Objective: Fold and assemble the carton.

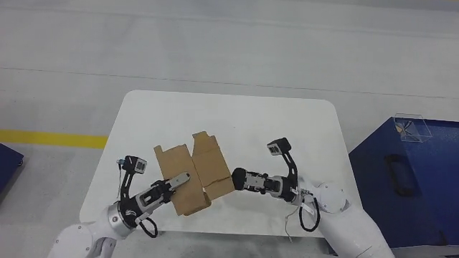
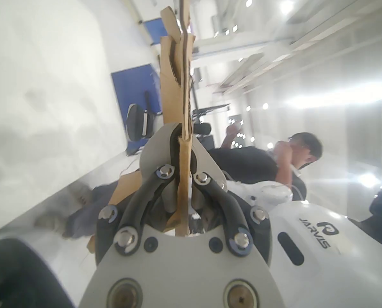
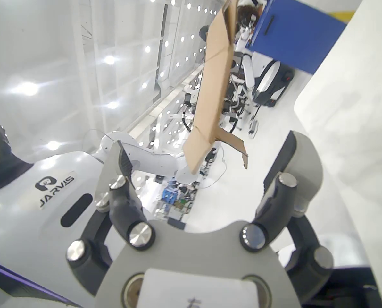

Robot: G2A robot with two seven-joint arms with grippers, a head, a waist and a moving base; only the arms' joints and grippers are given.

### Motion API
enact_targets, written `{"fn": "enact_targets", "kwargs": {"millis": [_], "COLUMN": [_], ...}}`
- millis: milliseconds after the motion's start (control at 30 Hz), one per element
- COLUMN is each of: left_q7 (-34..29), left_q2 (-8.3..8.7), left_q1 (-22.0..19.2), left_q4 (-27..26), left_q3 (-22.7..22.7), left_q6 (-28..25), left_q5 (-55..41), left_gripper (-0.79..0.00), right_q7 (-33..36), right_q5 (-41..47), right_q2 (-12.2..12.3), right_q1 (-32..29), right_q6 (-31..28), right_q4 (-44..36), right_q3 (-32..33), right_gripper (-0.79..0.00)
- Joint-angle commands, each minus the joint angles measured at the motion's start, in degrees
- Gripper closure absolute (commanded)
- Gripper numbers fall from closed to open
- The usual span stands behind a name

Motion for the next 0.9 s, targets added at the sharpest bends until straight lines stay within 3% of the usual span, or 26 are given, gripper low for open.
{"fn": "enact_targets", "kwargs": {"millis": [0, 100, 233, 400, 667, 700, 733, 833, 867], "left_q7": [4.8, 6.9, 5.2, -0.7, -5.5, -5.8, -6.1, -6.6, -6.6], "left_q2": [-0.91, -2.15, -3.37, -4.22, -4.80, -4.83, -4.85, -4.87, -4.90], "left_q1": [-1.1, -3.8, -6.9, -9.3, -10.5, -10.5, -10.4, -10.3, -10.2], "left_q4": [3.4, 8.3, 12.8, 16.3, 18.2, 18.2, 18.1, 18.2, 18.3], "left_q3": [4.5, 10.2, 15.5, 19.5, 21.3, 21.3, 21.3, 20.7, 20.6], "left_q6": [-7.6, -13.0, -16.2, -13.1, -9.1, -8.4, -7.9, -7.0, -6.7], "left_q5": [-3.8, -10.0, -17.5, -26.4, -30.7, -31.2, -31.7, -32.4, -32.6], "left_gripper": [0.000, 0.000, 0.000, 0.000, 0.000, 0.000, 0.000, 0.000, 0.000], "right_q7": [-1.3, -3.1, -8.5, -17.8, -23.3, -23.8, -24.0, -24.4, -24.3], "right_q5": [-2.3, -4.5, -13.1, -25.8, -35.1, -35.4, -35.7, -35.6, -35.4], "right_q2": [0.5, 0.7, 0.4, -0.5, -1.7, -1.8, -1.8, -1.9, -1.9], "right_q1": [-2.5, -5.3, -6.6, -7.6, -6.7, -6.7, -6.6, -6.2, -6.2], "right_q6": [-4.3, -8.5, -10.8, -12.0, -9.4, -9.5, -9.5, -9.8, -9.9], "right_q4": [-1.7, -3.5, -3.9, -5.8, -7.6, -7.7, -7.6, -7.2, -7.1], "right_q3": [2.9, 4.6, 5.2, 4.3, 0.8, 0.5, 0.3, 0.0, -0.2], "right_gripper": [-0.785, -0.785, -0.785, -0.785, -0.763, -0.686, -0.431, -0.203, -0.065]}}
